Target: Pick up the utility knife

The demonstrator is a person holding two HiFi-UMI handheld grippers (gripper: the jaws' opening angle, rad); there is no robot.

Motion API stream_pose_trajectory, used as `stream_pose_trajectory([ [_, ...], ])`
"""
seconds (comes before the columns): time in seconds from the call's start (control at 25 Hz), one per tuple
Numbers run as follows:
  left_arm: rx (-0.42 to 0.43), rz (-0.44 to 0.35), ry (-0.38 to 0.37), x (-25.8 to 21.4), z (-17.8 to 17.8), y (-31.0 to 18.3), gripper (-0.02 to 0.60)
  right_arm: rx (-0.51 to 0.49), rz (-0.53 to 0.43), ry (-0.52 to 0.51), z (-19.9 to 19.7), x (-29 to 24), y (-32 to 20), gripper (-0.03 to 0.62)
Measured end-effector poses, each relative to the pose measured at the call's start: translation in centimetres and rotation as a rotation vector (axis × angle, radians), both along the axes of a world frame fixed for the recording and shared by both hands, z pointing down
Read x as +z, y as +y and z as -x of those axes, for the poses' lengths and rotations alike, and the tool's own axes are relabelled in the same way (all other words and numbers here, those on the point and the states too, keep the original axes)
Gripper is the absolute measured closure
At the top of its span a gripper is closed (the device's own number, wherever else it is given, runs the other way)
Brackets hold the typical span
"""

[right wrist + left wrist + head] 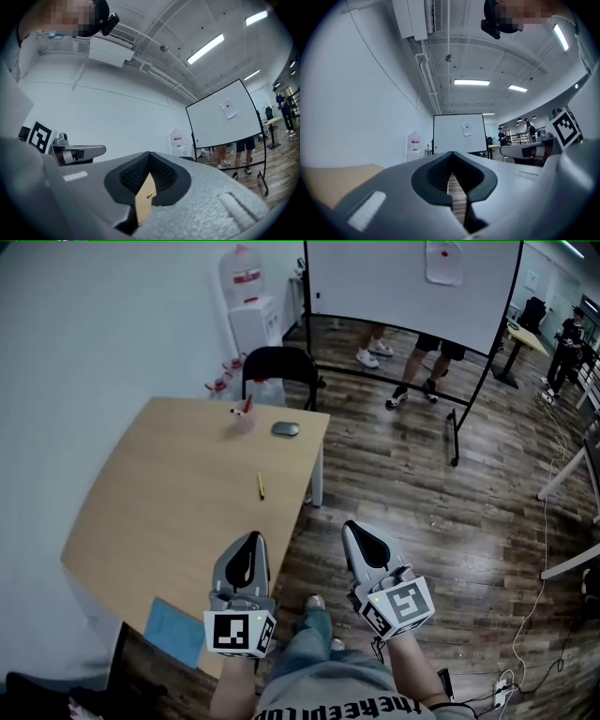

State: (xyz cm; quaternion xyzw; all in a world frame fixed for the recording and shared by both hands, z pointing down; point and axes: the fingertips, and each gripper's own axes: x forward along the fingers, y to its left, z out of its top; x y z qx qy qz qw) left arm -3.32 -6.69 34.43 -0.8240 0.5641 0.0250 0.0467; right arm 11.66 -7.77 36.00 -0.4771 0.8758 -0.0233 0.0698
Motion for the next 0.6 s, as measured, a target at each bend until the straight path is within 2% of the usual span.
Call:
stream_pose_trajectory([
  [0.4, -0.007, 0.072, 0.013, 2.0, 0.6, -7.1, 0.561, -0.020, 0.011, 0.014, 0.8, 0.2, -6.4, 0.592],
  [0.6, -0.009, 0.111, -0.006, 3.2, 1.3, -10.3, 0.561, -0.038, 0.020, 0.026, 2.0, 0.4, -9.8, 0.592],
])
